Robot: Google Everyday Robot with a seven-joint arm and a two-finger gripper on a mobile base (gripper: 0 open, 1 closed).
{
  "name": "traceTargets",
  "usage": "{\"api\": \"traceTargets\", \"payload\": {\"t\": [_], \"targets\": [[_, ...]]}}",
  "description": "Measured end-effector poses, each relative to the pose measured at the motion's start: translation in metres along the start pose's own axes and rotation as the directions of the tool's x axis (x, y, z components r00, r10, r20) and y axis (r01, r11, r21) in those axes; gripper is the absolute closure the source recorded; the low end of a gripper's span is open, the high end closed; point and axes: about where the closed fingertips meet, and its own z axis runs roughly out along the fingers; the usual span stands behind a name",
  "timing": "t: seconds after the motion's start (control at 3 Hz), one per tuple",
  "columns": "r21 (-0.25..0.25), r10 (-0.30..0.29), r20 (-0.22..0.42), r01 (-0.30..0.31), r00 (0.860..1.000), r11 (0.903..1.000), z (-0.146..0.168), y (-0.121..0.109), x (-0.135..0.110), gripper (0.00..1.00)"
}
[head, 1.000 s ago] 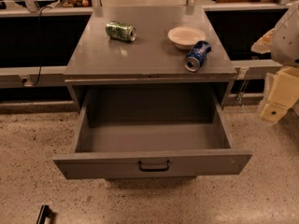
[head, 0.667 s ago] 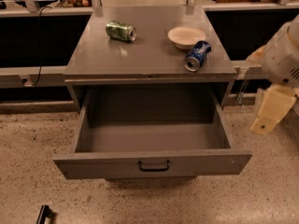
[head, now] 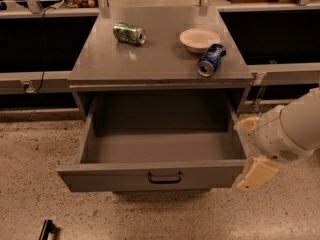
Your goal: Close top drawer
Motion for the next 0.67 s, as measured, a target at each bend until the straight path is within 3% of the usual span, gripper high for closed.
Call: {"api": "traceTargets", "payload": {"t": [0.33,0.67], "targets": [[-0.045,0.008,0.066,-0.005,0.998,0.9990,0.0408,0.0176,0.0086,0.41],[-0.046,0.005,0.067,-0.002,0.998,0.9990,0.0424,0.0187,0.0083,0.64]]}}
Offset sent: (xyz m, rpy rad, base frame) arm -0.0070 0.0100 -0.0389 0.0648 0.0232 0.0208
